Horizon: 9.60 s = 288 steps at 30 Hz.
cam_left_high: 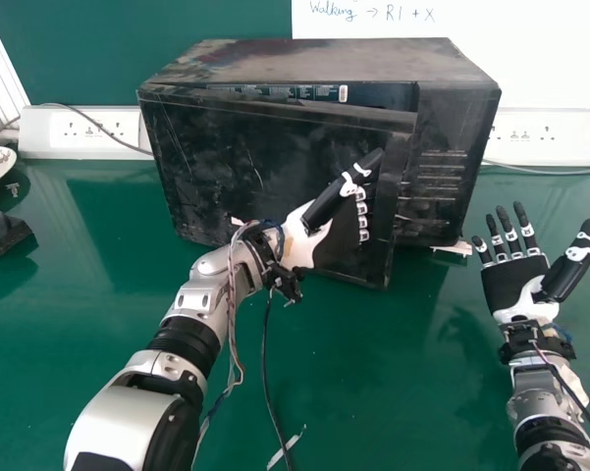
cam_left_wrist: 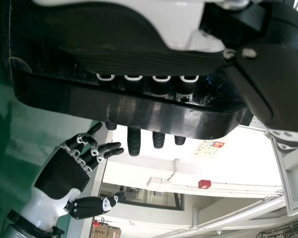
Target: Open the door of oven
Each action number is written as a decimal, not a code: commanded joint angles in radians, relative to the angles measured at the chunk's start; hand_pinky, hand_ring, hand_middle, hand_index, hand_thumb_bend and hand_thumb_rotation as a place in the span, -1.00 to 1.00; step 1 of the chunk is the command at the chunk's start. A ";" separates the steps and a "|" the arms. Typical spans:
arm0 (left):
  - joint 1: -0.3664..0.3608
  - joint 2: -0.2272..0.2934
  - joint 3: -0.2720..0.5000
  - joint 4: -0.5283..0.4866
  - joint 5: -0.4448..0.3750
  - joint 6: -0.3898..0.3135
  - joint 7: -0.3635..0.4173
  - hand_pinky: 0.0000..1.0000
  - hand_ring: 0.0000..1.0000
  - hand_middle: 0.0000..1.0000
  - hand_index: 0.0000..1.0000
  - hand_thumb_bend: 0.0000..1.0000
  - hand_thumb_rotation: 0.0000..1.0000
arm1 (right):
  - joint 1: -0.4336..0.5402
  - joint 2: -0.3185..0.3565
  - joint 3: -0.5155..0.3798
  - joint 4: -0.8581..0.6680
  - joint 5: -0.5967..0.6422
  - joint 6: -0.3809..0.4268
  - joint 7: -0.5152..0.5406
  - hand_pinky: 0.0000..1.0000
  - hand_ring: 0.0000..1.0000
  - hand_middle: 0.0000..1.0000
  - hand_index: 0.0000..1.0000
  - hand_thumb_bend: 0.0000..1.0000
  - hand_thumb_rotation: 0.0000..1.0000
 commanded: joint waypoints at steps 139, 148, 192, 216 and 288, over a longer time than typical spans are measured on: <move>0.408 0.581 -0.193 -0.705 -0.690 -0.091 -0.726 -0.26 0.04 0.26 0.49 0.90 0.86 | -0.015 -0.026 0.002 0.018 -0.005 -0.004 -0.026 -0.08 0.11 0.37 0.60 1.00 0.81; 0.457 0.605 -0.097 -0.734 -0.696 -0.064 -0.726 -0.32 -0.14 0.06 0.40 0.74 0.80 | -0.015 -0.027 0.000 0.018 -0.003 0.000 -0.024 -0.09 0.10 0.36 0.60 1.00 0.80; 0.640 0.175 0.375 -1.030 -0.769 -0.287 -0.467 -0.55 -0.37 -0.22 -0.01 1.00 0.55 | -0.020 -0.039 -0.009 0.033 0.000 0.013 -0.025 -0.09 0.06 0.33 0.59 1.00 0.73; 0.657 0.257 0.615 -1.151 -0.954 -0.066 -0.426 -0.91 -0.80 -0.29 -0.03 0.02 -0.84 | -0.021 -0.046 -0.012 0.037 0.003 0.018 -0.025 -0.09 0.04 0.33 0.61 1.00 0.71; 0.674 1.090 1.288 -0.272 -0.761 -0.020 -0.349 -0.60 -0.32 -0.11 -0.10 1.00 0.83 | -0.019 -0.071 -0.034 0.044 0.007 0.043 -0.028 -0.09 0.02 0.31 0.62 1.00 0.69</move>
